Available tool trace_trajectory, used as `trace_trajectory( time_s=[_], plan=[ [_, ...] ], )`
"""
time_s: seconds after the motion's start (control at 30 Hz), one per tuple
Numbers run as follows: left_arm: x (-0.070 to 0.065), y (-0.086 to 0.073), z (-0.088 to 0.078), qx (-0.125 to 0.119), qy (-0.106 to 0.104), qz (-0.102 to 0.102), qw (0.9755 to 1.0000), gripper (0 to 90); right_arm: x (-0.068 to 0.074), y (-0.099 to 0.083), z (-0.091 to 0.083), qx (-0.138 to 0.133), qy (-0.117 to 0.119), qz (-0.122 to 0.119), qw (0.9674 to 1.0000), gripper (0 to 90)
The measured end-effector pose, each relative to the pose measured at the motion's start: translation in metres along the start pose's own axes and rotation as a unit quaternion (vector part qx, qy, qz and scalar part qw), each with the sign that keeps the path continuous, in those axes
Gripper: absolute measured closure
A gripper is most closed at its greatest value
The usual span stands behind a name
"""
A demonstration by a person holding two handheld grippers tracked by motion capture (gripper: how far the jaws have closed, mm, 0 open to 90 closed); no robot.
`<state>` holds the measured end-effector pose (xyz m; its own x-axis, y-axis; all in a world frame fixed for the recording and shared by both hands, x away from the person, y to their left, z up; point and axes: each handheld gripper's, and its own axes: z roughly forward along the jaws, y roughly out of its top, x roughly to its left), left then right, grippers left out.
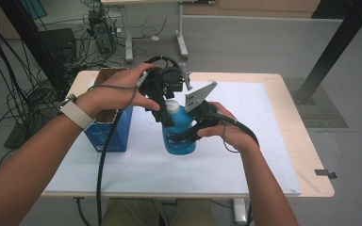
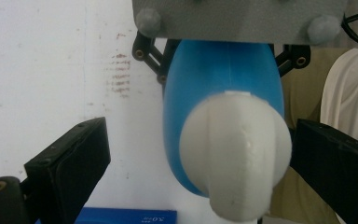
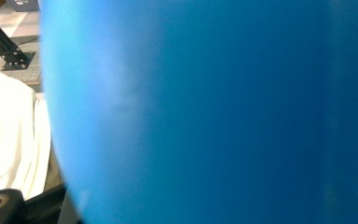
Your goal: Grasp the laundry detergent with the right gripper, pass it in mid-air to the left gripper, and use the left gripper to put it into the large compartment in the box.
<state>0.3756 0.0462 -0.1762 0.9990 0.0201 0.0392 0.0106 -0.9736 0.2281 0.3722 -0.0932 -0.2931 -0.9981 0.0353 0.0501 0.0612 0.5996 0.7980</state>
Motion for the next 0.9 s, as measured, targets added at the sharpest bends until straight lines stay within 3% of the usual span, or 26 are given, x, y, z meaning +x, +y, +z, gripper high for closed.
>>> trace_trajectory(
  time_s=[0.43,0.9],
  plan=[
    [-0.001,0.003,0.004,0.008,0.002,0.005,1.0000,8.0,0.004,0.008,0.000,-0.002,0.003,-0.007,1.0000,43.5],
    [-0.001,0.000,0.014,0.010,-0.015,0.005,0.9998,10.6,0.006,0.012,0.001,0.004,0.006,-0.008,0.9999,43.4]
  ],
)
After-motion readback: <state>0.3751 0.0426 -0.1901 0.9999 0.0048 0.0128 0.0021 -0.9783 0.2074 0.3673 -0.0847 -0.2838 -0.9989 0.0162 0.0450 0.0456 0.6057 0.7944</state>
